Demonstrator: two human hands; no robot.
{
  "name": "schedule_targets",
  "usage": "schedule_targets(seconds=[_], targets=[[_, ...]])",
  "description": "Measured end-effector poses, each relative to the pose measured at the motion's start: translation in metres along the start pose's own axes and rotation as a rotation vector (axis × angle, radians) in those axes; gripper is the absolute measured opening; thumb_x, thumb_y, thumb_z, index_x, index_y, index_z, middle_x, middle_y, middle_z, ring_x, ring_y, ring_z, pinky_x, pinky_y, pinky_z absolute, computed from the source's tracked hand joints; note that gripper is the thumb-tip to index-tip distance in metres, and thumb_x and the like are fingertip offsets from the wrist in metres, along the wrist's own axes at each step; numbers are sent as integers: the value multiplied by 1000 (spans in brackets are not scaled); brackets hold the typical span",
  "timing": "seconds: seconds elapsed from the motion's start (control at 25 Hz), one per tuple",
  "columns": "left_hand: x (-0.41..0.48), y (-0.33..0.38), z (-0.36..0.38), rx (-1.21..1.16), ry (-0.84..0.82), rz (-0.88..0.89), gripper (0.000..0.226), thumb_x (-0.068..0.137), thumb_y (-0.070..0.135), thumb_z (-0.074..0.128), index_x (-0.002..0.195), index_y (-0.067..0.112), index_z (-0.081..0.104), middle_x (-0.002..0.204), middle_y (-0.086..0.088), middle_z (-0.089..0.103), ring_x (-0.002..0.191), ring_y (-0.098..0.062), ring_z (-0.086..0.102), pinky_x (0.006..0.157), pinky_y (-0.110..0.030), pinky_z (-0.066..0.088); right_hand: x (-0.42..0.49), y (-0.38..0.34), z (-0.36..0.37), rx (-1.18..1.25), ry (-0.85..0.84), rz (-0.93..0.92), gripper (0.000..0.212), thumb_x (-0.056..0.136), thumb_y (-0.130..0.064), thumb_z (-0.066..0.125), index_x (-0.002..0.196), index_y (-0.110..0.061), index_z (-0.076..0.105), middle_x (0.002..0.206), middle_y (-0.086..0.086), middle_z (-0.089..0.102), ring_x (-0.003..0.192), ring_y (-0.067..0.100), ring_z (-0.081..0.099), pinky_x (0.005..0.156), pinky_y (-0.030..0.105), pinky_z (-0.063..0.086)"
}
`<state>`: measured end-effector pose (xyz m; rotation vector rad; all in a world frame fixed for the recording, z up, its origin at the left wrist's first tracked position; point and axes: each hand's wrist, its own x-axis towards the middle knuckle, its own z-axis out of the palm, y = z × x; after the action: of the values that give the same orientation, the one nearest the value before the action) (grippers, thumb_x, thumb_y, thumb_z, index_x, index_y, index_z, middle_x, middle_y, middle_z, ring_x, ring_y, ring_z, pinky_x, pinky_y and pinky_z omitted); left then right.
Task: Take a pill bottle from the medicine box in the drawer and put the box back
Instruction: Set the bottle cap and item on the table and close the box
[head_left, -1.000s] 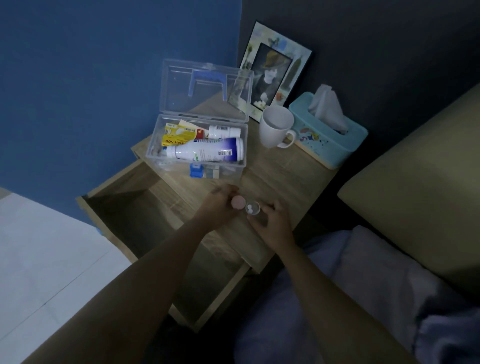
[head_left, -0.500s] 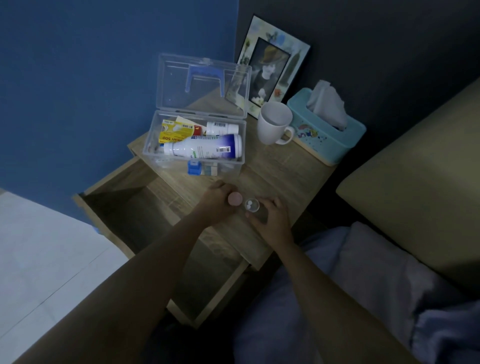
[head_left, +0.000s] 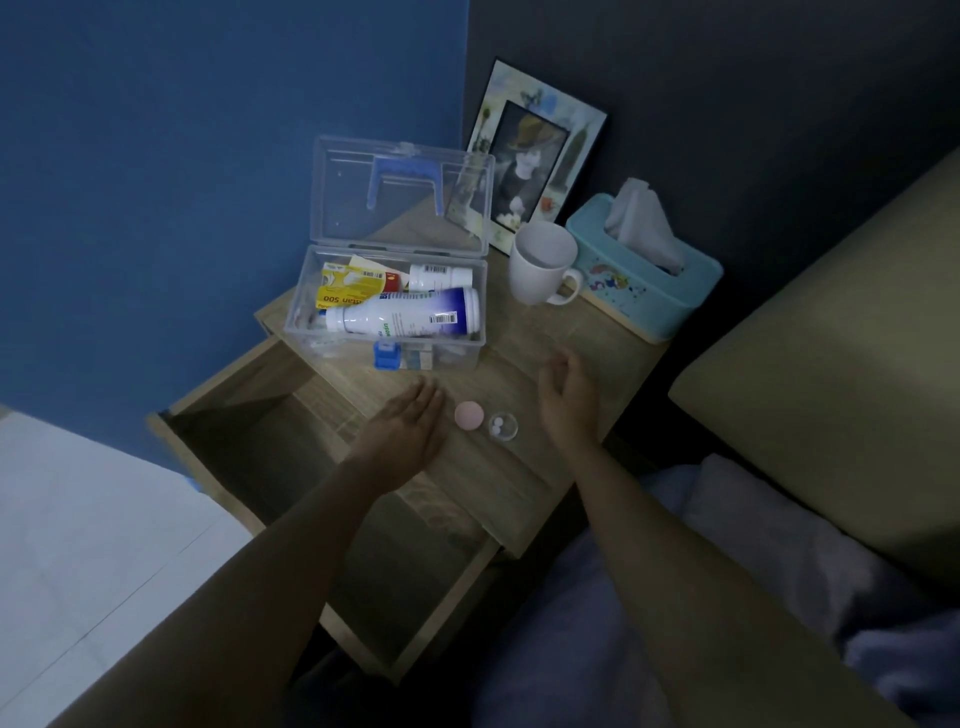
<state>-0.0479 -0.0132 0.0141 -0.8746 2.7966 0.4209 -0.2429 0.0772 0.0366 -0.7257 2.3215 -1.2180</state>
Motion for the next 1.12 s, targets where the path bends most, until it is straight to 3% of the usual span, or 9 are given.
schedule_targets(seconds=[0.12,0.2,0.24,0.32,0.44,0.68,0.8,0.92,1.12], targets=[[-1,-5,6,-24,43,-12,59,99,40,26,148,8,16,158,-13,16,147,-23,12,117,-32,10,43,-17,3,45,120,43,43,96,-25,46,131,1,46,135,21,50,123,31,48,100,33,39],[-1,-3,5,-25,66,15,58,99,40,21,141,3,37,149,-17,38,139,-27,36,111,-35,28,72,-23,4,63,217,87,44,96,-24,45,128,6,47,136,25,48,127,34,44,108,38,35],[0,-2,4,-21,50,20,64,99,41,13,132,0,49,139,-19,51,130,-29,49,104,-38,40,84,-24,4,90,269,114,43,96,-24,45,124,8,49,133,27,50,125,34,45,107,40,36],[-2,-3,2,-2,15,15,75,98,42,2,123,-1,59,127,-20,61,119,-32,59,93,-45,50,101,-27,6,166,364,133,40,96,-24,43,114,10,56,122,28,57,115,34,53,98,40,43],[-3,-5,3,37,45,43,77,98,42,0,121,-1,61,125,-19,63,117,-31,60,90,-46,51,116,-29,15,300,408,155,46,98,-31,37,92,7,64,101,26,65,89,27,59,75,35,42],[-7,5,-4,48,78,55,78,95,44,-1,130,-1,52,137,-21,52,128,-34,49,102,-48,43,126,-40,19,487,409,292,43,95,-47,39,88,-12,64,108,19,69,99,31,62,83,39,49],[-10,12,-6,36,68,58,75,97,41,2,121,2,62,126,-17,63,118,-29,59,92,-43,51,125,-42,15,570,474,295,41,96,-38,42,89,-5,66,102,18,68,99,33,62,84,43,50],[-15,21,-4,41,52,78,62,93,43,23,117,4,65,123,-14,66,115,-26,62,89,-40,52,123,-46,13,717,475,298,27,96,-22,44,79,-6,58,94,15,61,95,31,61,79,44,50],[-13,18,0,16,116,57,53,92,35,37,131,1,52,138,-17,51,129,-33,47,104,-47,38,106,-50,9,883,454,292,33,95,-15,46,62,-17,51,79,5,57,78,20,55,66,33,44]])
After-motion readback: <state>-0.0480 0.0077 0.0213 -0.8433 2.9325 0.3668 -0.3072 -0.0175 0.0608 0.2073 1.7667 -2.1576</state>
